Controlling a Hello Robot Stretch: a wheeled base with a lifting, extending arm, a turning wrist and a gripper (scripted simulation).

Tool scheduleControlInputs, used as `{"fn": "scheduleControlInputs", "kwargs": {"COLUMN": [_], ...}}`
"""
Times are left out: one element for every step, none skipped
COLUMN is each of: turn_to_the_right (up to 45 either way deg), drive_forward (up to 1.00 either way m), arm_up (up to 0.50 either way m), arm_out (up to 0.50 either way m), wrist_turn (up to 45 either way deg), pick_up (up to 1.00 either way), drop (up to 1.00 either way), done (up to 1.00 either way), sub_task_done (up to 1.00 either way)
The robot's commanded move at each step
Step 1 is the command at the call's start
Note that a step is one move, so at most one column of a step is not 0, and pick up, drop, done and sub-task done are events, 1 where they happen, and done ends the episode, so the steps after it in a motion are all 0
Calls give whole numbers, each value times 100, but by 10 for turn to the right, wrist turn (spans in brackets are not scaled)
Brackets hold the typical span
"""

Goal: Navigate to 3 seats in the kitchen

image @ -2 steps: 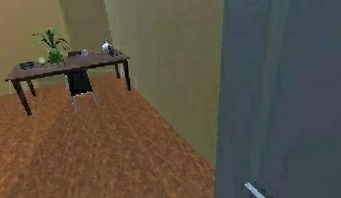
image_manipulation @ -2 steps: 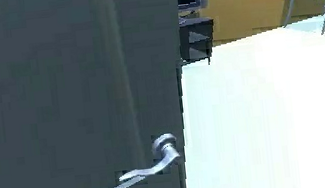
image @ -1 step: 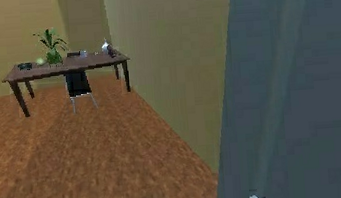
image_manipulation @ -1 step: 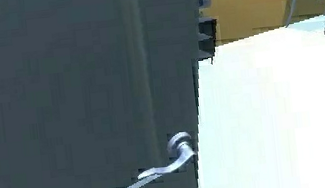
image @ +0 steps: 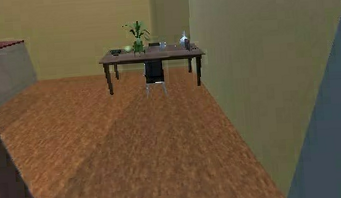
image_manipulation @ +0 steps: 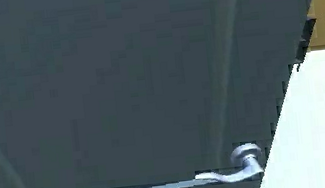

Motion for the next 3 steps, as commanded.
{"fn": "scheduleControlInputs", "kwargs": {"turn_to_the_right": [0,0,-60], "drive_forward": [100,100,0], "arm_up": [0,0,0], "arm_out": [0,0,0], "wrist_turn": [0,0,0], "pick_up": [0,0,0], "drop": [0,0,0], "done": [0,0,0], "sub_task_done": [0,0,0]}}
